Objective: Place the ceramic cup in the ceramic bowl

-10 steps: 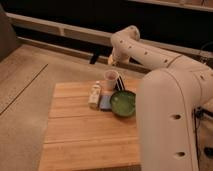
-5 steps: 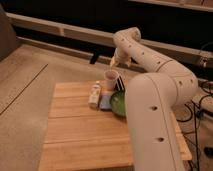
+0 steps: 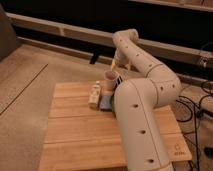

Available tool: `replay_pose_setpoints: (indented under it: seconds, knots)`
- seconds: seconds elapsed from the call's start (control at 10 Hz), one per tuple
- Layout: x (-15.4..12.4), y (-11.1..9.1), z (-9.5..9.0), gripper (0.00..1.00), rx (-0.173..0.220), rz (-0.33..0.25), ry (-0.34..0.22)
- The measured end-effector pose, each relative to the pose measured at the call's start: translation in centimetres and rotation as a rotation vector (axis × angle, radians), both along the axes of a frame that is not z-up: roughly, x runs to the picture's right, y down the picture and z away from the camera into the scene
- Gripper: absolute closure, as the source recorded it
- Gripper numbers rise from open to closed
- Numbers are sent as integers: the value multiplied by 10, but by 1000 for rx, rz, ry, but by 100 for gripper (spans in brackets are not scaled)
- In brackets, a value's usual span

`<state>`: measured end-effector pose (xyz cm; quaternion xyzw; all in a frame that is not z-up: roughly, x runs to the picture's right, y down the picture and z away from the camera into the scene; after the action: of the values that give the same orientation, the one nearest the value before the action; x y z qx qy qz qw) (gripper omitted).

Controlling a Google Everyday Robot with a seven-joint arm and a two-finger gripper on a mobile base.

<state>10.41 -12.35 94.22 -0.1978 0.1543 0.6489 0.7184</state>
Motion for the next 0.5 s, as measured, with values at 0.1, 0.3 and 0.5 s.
replay_pose_setpoints:
  seconds: [0.1,0.3,0.5]
  knots:
    - [0,0,0,35,-1,-1,0]
    - [1,0,0,35,0,-1,1]
    - [-3,4,0,35,-9,-10,-3]
